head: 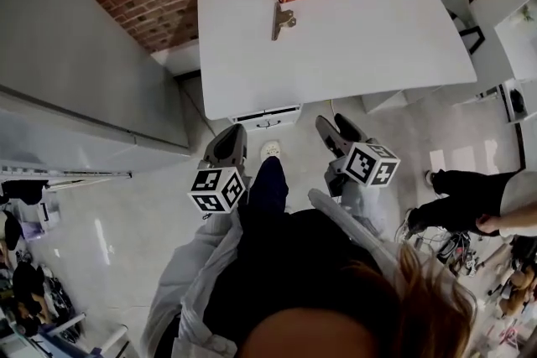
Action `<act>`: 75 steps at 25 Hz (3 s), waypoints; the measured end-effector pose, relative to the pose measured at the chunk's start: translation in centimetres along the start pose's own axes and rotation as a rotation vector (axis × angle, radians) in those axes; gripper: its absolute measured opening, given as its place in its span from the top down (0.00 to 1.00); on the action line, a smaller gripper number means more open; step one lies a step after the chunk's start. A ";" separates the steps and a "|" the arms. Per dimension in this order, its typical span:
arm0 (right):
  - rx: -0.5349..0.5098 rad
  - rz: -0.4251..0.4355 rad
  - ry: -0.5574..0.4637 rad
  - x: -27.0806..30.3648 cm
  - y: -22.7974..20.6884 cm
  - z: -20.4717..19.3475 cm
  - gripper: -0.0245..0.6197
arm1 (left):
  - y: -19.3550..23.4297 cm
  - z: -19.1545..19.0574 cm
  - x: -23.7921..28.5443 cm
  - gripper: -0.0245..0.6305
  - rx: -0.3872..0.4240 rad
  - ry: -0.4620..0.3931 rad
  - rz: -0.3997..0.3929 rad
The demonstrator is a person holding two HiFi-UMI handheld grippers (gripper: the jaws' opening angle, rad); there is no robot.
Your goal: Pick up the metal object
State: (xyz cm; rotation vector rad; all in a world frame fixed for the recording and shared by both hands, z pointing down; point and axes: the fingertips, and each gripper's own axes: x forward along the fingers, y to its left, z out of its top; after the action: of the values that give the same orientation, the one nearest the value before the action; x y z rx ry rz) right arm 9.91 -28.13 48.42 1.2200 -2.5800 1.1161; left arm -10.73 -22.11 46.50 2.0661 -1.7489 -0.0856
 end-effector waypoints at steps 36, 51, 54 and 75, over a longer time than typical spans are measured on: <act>0.287 0.064 0.107 26.3 -6.7 13.3 0.54 | 11.0 5.6 22.9 0.93 -0.020 0.081 -0.015; 0.326 0.037 0.277 35.7 -11.2 12.2 0.61 | 14.4 5.0 25.6 0.93 -0.135 0.084 0.192; 0.329 0.035 0.275 36.7 -11.4 12.3 0.67 | 14.7 4.4 25.9 0.93 -0.147 0.099 0.215; 0.326 0.071 0.295 38.5 -11.5 12.0 0.92 | 14.7 2.8 26.0 0.93 -0.155 0.122 0.299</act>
State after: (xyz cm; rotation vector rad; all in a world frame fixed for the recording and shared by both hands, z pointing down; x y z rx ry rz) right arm -5.56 -65.35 60.01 0.9297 -2.2987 1.6425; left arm -19.92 -49.29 55.12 1.6483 -1.8893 -0.0054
